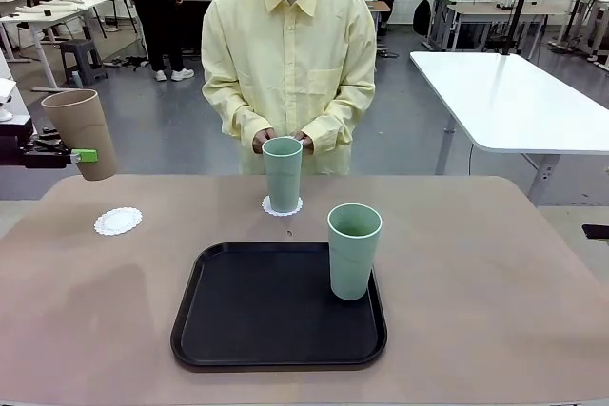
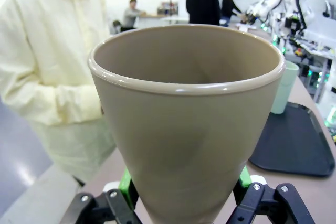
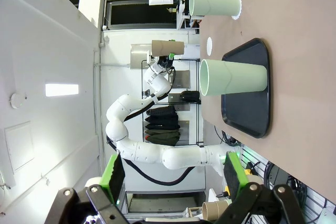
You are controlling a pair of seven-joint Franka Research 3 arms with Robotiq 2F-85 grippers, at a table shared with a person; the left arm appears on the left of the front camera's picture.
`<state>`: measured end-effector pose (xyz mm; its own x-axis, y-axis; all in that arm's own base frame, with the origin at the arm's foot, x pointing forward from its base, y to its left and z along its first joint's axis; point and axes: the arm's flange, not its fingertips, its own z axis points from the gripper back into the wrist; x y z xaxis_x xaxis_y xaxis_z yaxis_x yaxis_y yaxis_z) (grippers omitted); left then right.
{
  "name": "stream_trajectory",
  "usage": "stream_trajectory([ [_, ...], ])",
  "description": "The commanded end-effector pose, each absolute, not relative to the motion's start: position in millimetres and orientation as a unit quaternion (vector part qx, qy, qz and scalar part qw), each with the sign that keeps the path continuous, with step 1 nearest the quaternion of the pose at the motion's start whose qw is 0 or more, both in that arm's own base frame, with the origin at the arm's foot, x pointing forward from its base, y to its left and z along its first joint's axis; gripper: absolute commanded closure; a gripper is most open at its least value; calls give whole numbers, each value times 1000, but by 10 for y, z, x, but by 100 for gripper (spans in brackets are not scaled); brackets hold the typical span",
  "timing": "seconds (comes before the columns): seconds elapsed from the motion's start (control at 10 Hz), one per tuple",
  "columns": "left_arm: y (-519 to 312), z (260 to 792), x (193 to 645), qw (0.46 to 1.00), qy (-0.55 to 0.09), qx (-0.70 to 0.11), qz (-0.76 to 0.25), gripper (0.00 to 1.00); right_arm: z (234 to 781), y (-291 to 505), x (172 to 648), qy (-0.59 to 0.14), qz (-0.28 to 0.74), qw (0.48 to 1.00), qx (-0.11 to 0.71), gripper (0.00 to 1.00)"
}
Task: Place coasters on the table and set cups on them.
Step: Take one Reusable plastic cup from the Flat Tray and place it on a coaster set by the human.
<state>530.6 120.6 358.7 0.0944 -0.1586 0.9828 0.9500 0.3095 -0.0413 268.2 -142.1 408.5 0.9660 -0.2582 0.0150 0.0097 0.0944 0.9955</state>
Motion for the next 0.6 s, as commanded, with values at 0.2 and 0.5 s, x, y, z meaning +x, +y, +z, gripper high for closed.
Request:
stream_trajectory([
  [0.2, 1175, 3314, 5538, 600, -484, -404, -492, 17, 4097, -1418, 2683, -96, -87, 730, 671, 0],
  [0.5, 1194, 3128, 5555, 585, -475, -387, -532, 17, 4097, -1418, 2683, -96, -87, 730, 671, 0],
])
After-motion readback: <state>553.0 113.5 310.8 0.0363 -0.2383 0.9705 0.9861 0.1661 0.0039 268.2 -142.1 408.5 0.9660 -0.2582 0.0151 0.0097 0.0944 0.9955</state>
